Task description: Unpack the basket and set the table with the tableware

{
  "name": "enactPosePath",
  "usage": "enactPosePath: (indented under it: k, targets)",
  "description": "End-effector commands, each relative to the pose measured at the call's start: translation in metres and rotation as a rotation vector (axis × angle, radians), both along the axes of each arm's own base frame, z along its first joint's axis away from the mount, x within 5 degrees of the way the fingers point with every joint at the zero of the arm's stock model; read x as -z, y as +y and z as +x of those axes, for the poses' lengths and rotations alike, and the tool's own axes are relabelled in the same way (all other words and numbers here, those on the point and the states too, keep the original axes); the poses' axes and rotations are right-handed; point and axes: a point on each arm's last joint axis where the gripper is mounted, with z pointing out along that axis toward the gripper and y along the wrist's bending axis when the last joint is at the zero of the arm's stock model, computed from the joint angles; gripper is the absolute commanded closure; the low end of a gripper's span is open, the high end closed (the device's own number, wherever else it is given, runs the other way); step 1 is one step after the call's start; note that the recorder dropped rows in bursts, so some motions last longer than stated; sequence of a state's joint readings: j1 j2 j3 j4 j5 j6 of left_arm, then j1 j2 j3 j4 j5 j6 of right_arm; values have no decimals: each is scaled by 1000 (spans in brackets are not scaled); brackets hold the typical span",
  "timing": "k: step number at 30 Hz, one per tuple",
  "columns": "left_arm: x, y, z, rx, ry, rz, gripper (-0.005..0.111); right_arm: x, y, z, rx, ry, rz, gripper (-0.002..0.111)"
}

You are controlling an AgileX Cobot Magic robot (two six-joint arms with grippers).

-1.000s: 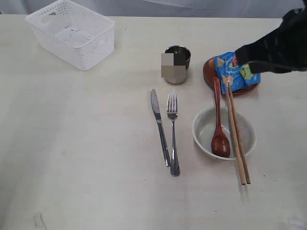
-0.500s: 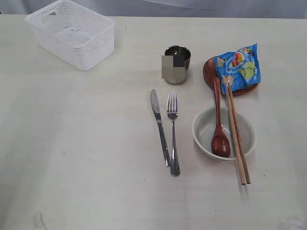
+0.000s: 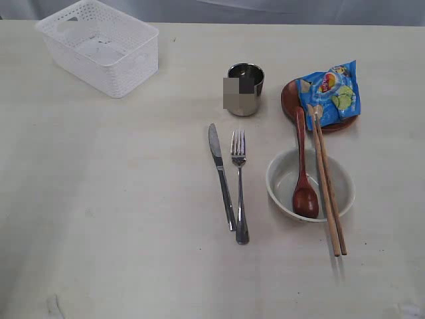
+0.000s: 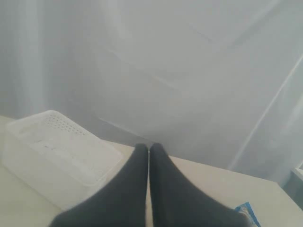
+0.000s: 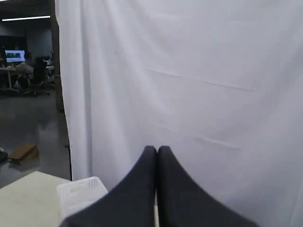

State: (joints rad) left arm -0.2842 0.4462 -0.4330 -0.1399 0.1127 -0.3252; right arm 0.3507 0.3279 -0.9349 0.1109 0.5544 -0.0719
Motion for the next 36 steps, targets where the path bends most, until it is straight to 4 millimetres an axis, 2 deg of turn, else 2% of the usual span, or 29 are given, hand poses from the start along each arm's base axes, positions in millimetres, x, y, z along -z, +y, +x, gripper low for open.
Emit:
enactPosePath:
  k: [1,10,36]
  targets:
    - [2,0,-1,-2,7,17,106,2,-11,-29,0,-69,11,109]
    - [4,0,-1,1,22,25,106,13,-36,-97,8,-300,79,109]
    - [6,0,-1,4,42,43,106,16,-35,-96,6,-274,67,109]
